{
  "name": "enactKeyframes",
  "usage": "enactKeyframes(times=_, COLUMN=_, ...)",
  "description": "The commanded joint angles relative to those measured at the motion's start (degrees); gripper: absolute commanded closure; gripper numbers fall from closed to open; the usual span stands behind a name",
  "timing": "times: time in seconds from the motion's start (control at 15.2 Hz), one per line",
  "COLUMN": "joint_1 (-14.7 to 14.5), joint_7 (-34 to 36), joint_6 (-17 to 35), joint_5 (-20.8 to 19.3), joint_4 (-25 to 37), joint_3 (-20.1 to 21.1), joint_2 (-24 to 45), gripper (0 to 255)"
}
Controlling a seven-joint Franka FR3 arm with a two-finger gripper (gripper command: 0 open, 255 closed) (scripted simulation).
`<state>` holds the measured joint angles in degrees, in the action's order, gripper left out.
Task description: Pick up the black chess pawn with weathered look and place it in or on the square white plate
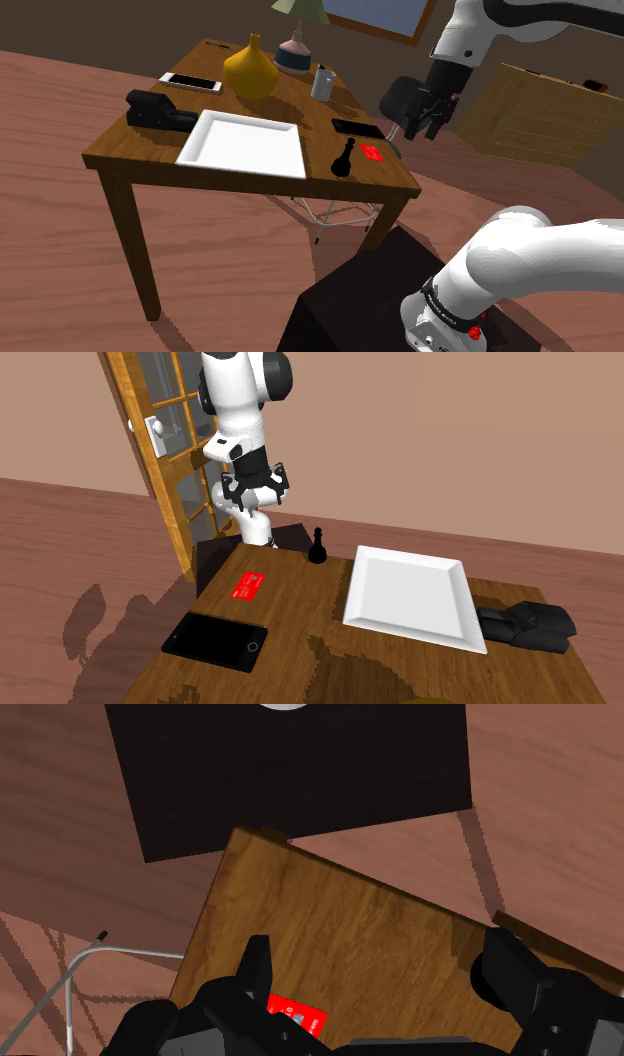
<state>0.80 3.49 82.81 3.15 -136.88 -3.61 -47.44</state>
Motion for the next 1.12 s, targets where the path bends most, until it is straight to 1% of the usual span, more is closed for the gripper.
enactKeyframes(times=0.0, joint_1=0.00, joint_7=0.00, joint_6=0.00, joint_5=0.00, joint_4=0.00, joint_3=0.00, joint_2=0.00, gripper=0)
enactKeyframes(times=0.4, joint_1=-3.73, joint_7=2.25, joint_6=9.72, joint_5=1.99, joint_4=0.23, joint_3=6.85, joint_2=5.28, gripper=0)
enactKeyframes(times=0.73, joint_1=-6.12, joint_7=4.37, joint_6=17.39, joint_5=2.23, joint_4=1.91, joint_3=12.63, joint_2=10.95, gripper=0)
enactKeyframes(times=0.79, joint_1=-6.39, joint_7=4.69, joint_6=18.38, joint_5=2.14, joint_4=2.24, joint_3=13.42, joint_2=11.79, gripper=0)
enactKeyframes(times=1.06, joint_1=-6.47, joint_7=4.65, joint_6=21.47, joint_5=2.32, joint_4=-0.79, joint_3=13.64, joint_2=11.85, gripper=0)
